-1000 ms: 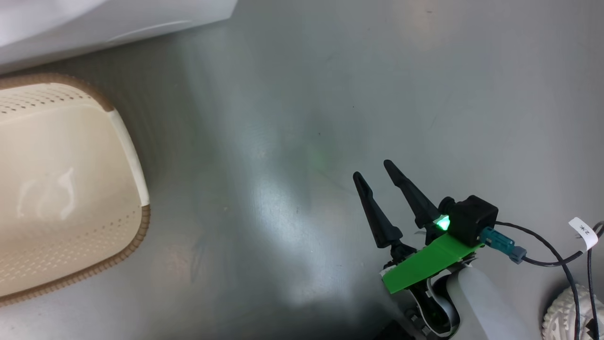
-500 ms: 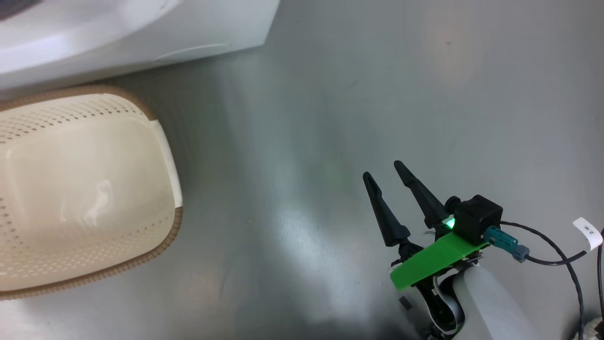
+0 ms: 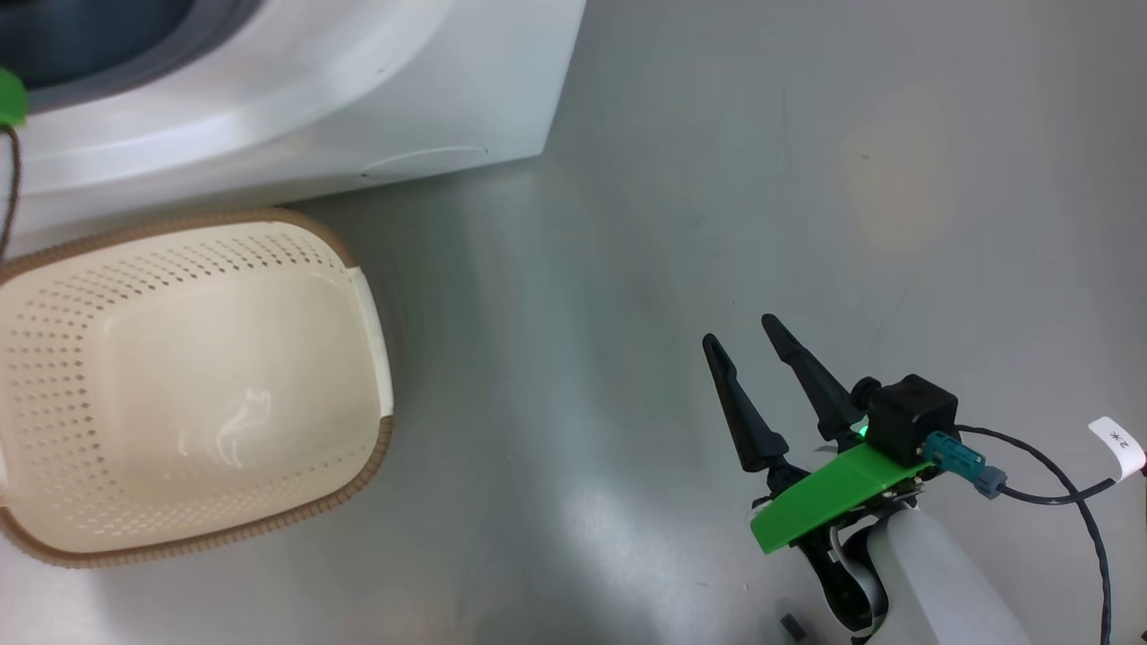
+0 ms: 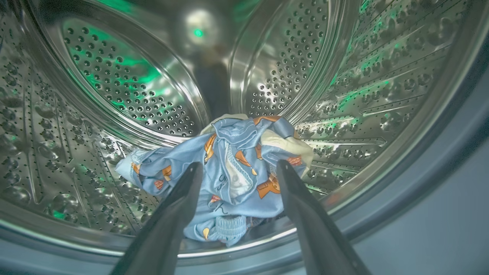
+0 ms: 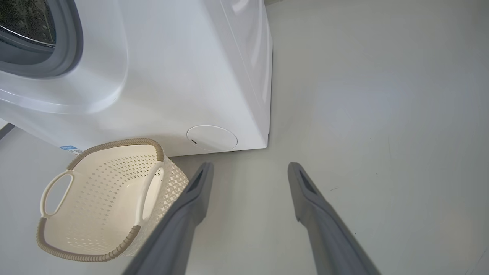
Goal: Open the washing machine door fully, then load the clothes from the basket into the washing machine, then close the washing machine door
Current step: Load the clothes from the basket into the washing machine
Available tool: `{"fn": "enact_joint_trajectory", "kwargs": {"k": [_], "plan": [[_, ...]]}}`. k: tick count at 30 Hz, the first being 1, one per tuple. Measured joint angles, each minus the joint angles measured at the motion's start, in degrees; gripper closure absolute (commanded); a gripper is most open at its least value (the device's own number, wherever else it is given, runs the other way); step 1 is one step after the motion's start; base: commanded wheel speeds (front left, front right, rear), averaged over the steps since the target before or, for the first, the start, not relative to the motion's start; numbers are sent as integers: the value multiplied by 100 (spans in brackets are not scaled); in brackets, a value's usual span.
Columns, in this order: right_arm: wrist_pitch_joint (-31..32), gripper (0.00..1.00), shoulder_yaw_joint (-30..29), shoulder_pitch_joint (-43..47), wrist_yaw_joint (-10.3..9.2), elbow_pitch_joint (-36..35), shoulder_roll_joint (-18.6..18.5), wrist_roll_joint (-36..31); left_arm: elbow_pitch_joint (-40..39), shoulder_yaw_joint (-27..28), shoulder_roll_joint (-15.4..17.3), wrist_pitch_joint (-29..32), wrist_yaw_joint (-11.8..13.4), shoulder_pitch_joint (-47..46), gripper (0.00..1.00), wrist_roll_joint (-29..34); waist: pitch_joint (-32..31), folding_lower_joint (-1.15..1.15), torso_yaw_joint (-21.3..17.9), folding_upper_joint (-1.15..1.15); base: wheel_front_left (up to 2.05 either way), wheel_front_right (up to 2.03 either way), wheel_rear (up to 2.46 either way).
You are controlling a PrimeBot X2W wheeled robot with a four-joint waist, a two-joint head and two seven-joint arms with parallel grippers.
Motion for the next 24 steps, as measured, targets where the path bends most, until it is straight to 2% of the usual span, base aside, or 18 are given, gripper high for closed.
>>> {"fn": "enact_joint_trajectory", "kwargs": {"k": [15,20,24], "plan": [[0,0,-146,84,1,286,-5,-193,-1638,875,-271,-4,216,2282,0,405,-836,0,217,0,0,0,0],[0,0,-147,254,1,338,-7,-193,-2034,1074,-457,-4,224,2957,0,694,-1125,0,243,0,0,0,0],[0,0,-160,324,1,365,-5,-231,-2348,1332,-738,-4,224,3609,0,867,-1352,0,257,0,0,0,0]]}}
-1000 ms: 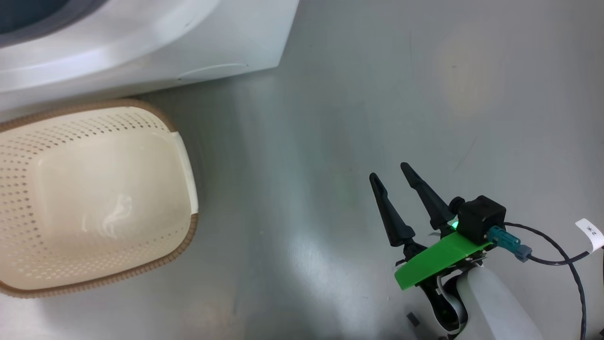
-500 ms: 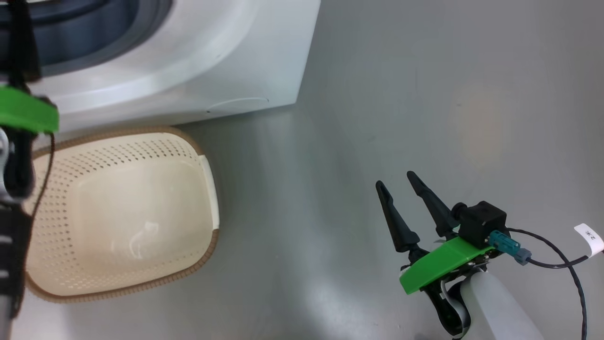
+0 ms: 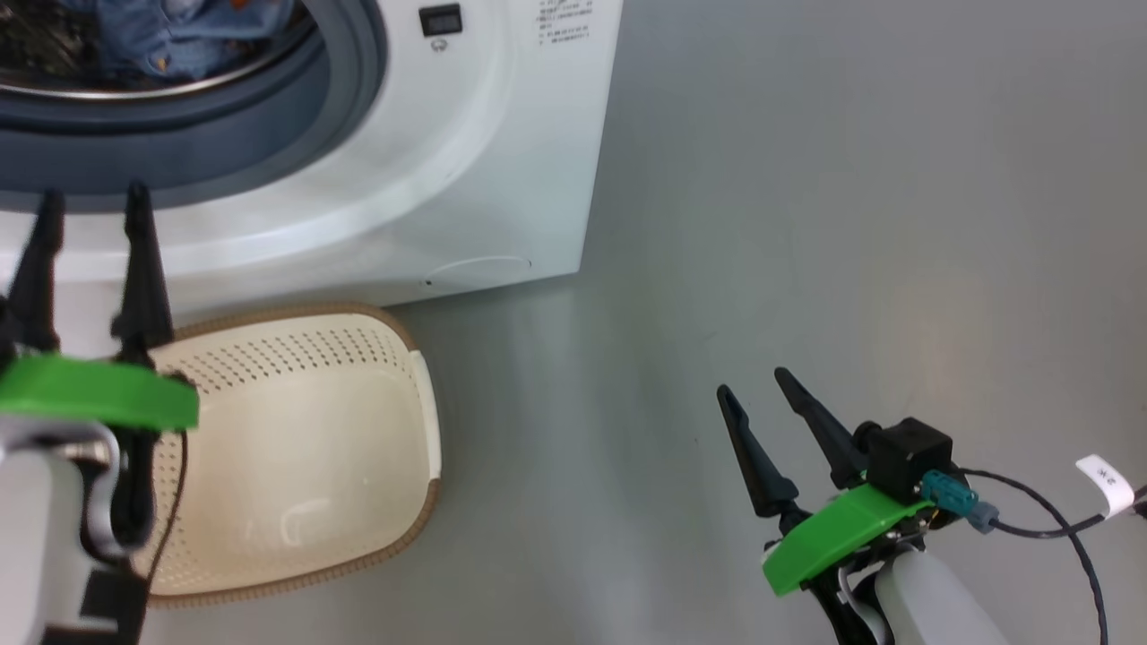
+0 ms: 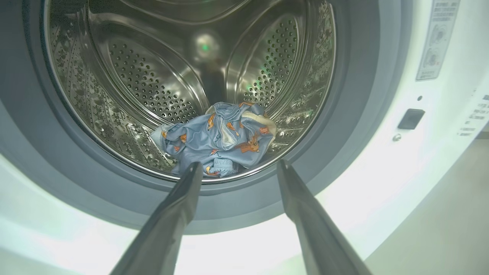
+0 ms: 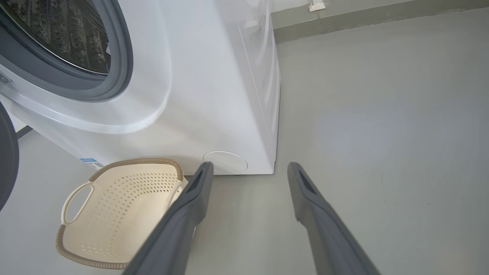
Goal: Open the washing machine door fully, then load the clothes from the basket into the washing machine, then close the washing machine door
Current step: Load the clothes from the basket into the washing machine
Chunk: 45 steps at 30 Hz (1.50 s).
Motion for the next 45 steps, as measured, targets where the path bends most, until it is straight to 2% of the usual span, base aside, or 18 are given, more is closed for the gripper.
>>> {"fn": "enact_joint_trajectory", "kwargs": {"k": [11,17,28,36,45], "plan": [[0,0,-24,273,0,-24,0,-110,-672,742,-522,0,-18,1594,0,576,-659,0,6,0,0,0,0],[0,0,-12,428,0,-32,1,-159,-964,1009,-827,0,-116,2404,0,918,-1008,0,-29,0,0,0,0],[0,0,-93,539,-1,-132,2,-459,-1115,1482,-1246,1,-212,3160,0,1246,-1519,0,-77,0,0,0,0],[0,0,-204,683,0,-200,5,-667,-1281,1673,-1397,1,-221,3660,0,1445,-1864,0,-44,0,0,0,0],[0,0,-288,909,-1,-270,8,-719,-1600,1707,-1418,4,-211,4173,0,1559,-2124,0,-90,0,0,0,0]]}}
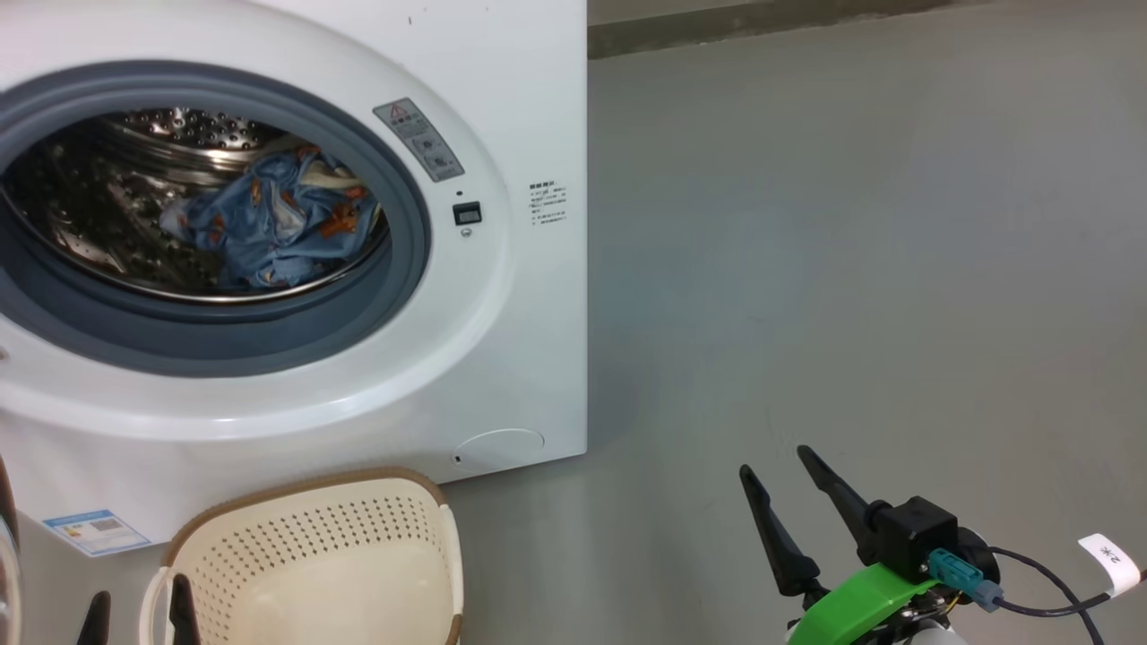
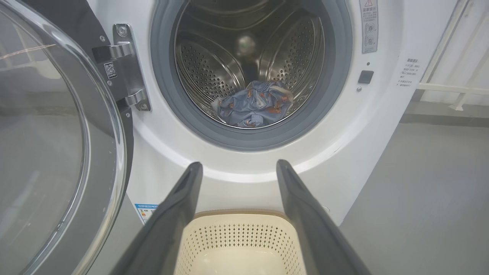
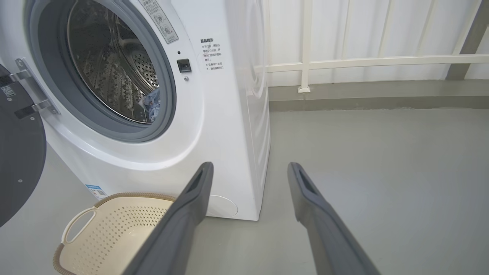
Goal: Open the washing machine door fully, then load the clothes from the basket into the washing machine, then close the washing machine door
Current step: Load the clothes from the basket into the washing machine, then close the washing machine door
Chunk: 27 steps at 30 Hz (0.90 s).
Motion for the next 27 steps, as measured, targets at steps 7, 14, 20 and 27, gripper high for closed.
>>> {"fn": "enact_joint_trajectory", "kwargs": {"k": [7,14,20,27], "plan": [[0,0,-103,160,1,-68,2,-47,-255,-82,-2,1,165,275,0,-115,-104,0,-35,0,0,0,0],[0,0,-120,208,0,-137,2,-91,-454,-182,-2,1,341,375,0,-157,-134,0,-39,0,0,0,0],[0,0,-159,208,1,-185,3,-124,-590,-285,-1,1,423,509,0,-140,-166,0,-38,0,0,0,0],[0,0,-237,208,1,-213,4,-131,-612,-335,0,1,456,583,0,-103,-173,0,7,0,0,0,0]]}}
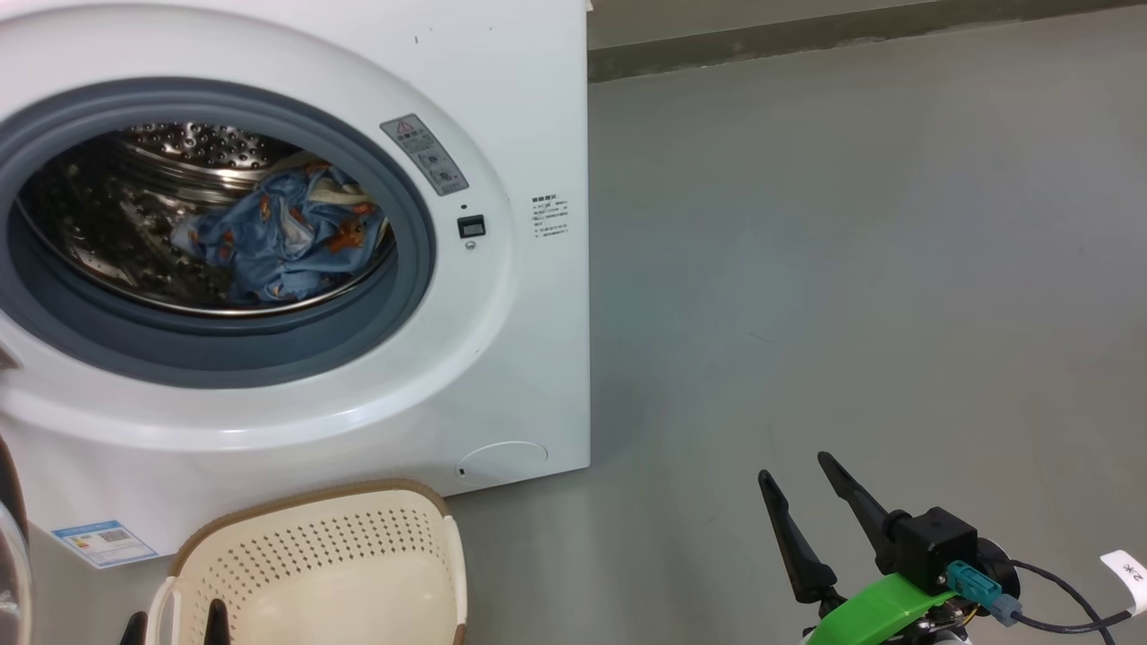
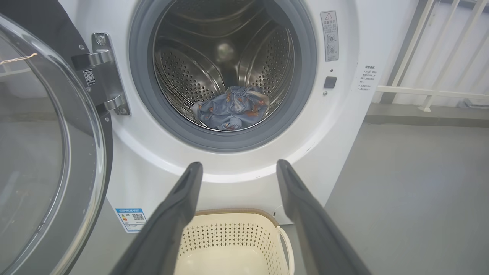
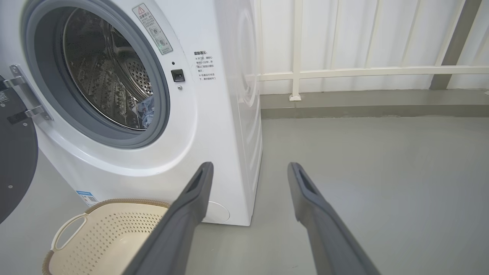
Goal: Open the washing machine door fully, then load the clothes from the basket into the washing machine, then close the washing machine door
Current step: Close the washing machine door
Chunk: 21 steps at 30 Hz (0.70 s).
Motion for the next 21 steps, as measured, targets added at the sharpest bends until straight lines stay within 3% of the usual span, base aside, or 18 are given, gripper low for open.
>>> {"fn": "enact_joint_trajectory", "kwargs": {"k": [21], "plan": [[0,0,10,29,0,66,0,1,53,112,0,0,-102,-1,0,-46,-69,0,71,0,0,0,0]]}}
